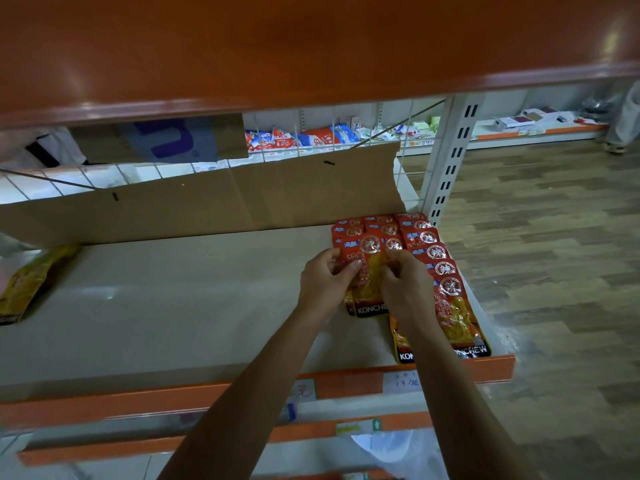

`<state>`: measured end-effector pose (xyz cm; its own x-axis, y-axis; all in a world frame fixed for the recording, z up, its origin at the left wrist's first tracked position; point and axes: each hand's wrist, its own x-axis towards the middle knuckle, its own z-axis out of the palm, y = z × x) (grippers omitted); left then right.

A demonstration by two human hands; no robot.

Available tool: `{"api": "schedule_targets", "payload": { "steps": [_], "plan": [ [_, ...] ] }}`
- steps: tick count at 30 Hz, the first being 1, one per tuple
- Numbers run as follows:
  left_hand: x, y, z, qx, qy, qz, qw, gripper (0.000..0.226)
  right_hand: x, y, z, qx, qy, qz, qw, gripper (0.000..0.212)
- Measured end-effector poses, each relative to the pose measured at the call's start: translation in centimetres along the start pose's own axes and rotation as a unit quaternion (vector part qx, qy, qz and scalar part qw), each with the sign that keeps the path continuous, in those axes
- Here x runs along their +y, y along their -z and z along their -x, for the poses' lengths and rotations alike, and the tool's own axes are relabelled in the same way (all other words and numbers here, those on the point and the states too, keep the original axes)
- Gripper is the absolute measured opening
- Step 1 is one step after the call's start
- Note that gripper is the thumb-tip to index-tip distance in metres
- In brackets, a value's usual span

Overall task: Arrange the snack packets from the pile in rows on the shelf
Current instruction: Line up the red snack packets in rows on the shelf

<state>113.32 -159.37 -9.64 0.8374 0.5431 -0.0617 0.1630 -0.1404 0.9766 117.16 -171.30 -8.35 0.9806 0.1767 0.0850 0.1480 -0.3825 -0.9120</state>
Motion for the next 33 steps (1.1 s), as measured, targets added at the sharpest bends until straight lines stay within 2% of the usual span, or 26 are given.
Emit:
{"api": "schedule_targets", "payload": {
  "steps": [4, 7, 10, 13, 18, 26, 33],
  "plan": [
    [-1.3, 0.8, 0.5, 0.018, 0.010, -0.006, 1.000, 0.011, 0.4, 0.4, 0.3, 0.043, 0.054, 0.147, 0.987, 0.032],
    [-2.1, 1.4, 0.8, 0.028, 0.004, -0.052, 0.998, 0.011, 1.2, 0.7, 0.4, 0.044, 0.072, 0.220, 0.972, 0.038],
    [-2.4, 1.2, 1.0, 0.023, 0.008, -0.086, 0.996, 0.011, 1.7, 0.7, 0.5, 0.011, 0.050, 0.254, 0.966, 0.040],
    [-2.6, 0.8, 1.2, 0.023, -0.006, -0.127, 0.992, 0.016, 1.9, 0.5, 0.7, -0.021, 0.040, 0.267, 0.963, 0.041],
    [-2.5, 0.4, 1.3, 0.051, -0.034, -0.177, 0.982, 0.032, 1.9, 0.6, 0.8, -0.030, 0.049, 0.276, 0.959, 0.039],
    [-2.0, 0.3, 1.4, 0.057, -0.042, -0.221, 0.973, 0.038, 1.7, 0.1, 0.8, -0.022, 0.045, 0.269, 0.962, 0.039],
    [-2.3, 2.6, 1.5, 0.099, -0.076, -0.275, 0.953, 0.037, 0.0, -2.2, 1.6, -0.028, 0.089, 0.246, 0.965, 0.043]
  ]
}}
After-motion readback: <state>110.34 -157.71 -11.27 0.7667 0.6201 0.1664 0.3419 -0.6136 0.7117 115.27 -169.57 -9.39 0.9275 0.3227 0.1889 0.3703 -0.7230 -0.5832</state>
